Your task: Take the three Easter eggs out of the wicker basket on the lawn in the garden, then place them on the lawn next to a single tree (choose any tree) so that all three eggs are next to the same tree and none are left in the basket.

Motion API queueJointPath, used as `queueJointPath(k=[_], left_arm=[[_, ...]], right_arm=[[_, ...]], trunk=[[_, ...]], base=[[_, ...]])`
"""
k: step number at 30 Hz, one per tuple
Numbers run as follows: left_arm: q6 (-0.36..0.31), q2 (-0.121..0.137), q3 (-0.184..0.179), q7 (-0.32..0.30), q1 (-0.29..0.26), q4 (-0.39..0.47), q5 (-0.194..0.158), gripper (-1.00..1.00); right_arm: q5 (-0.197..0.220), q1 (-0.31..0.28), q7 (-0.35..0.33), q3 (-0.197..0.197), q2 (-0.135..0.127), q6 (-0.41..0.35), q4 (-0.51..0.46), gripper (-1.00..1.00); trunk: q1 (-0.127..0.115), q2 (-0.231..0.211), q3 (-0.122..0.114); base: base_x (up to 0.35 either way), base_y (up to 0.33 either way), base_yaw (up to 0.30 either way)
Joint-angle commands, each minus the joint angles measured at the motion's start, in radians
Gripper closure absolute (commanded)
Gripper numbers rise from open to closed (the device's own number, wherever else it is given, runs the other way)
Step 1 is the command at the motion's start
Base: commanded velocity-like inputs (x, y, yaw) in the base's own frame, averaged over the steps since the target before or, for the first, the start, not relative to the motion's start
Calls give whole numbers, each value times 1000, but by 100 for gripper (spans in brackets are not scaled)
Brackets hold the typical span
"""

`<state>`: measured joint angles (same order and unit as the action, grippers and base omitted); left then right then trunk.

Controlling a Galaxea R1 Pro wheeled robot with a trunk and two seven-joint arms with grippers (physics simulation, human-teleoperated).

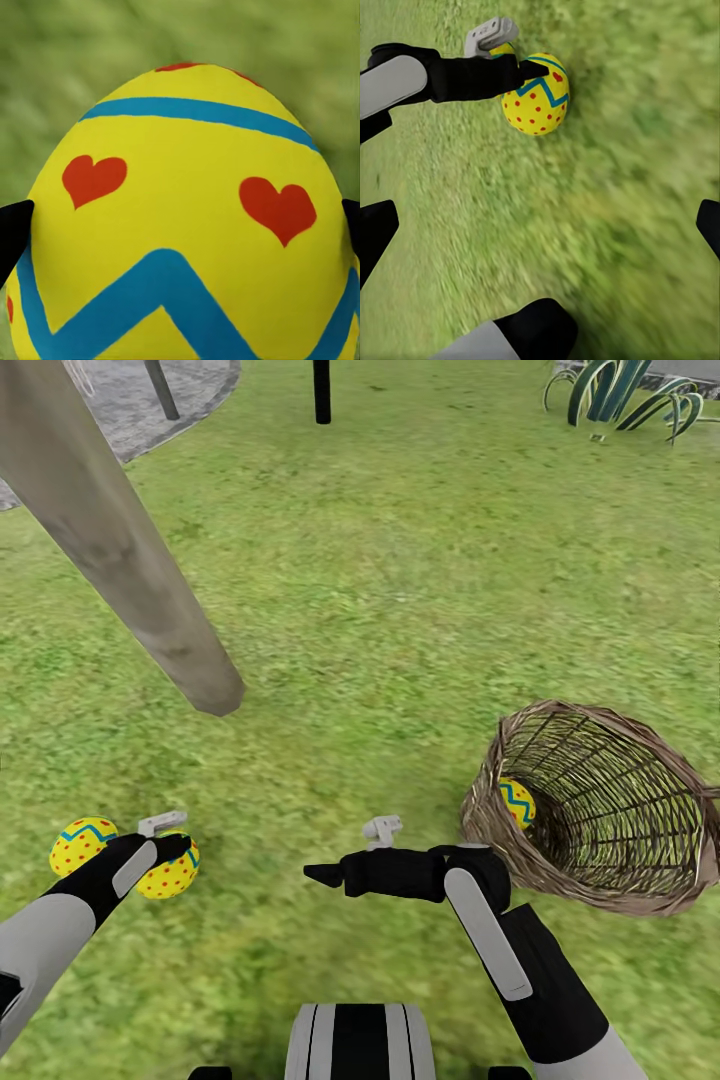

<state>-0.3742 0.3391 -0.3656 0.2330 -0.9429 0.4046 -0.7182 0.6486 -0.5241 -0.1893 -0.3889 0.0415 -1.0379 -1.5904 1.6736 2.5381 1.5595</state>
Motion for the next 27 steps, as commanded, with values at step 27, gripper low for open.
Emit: queueJointPath(k=[27], left_arm=[[-5,-4,-18,8,1,5,-18,-100]], right_arm=[[-12,0,-10,1,3,-9,1,-100]], trunk=[[-12,-6,-104]], base=[[0,0,0]])
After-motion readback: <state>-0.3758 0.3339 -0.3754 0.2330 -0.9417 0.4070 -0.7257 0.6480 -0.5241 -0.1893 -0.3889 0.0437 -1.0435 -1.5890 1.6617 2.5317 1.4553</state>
